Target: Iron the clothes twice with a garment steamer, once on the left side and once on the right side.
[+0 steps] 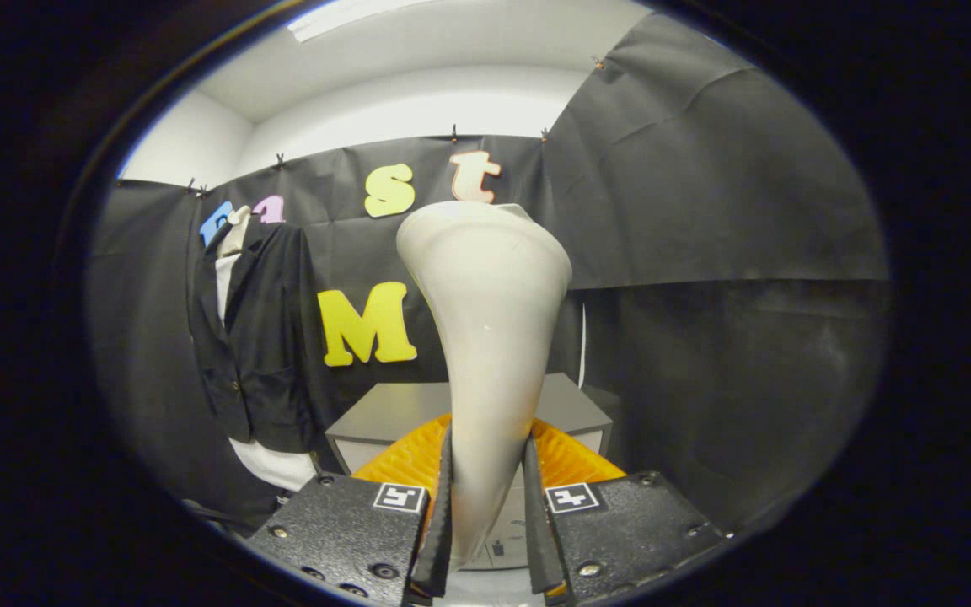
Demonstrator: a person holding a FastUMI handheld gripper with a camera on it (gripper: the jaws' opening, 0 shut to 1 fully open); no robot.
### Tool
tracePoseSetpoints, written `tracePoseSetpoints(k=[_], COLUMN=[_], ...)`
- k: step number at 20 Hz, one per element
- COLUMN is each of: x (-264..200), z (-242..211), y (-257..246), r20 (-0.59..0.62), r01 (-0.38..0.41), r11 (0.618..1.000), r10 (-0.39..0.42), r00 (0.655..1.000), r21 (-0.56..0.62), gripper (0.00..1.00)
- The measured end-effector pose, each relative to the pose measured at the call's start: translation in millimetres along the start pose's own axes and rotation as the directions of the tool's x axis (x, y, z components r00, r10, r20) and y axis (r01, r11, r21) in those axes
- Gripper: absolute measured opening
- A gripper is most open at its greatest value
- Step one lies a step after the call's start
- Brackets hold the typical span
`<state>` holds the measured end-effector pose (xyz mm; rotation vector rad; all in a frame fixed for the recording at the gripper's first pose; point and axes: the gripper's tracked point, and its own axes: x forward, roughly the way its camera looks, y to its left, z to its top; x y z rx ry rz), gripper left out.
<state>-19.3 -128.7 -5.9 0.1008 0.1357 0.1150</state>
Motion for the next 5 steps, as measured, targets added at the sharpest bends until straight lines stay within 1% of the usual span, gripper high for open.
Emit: tracePoseSetpoints(k=[5], x=[7.4], z=[-14.2], y=[9.6], r20=[-0.031], r01=[-0.044], r11=[0.999], r10=[0.044], r00=[0.999], r21=[-0.015], gripper=[0.39])
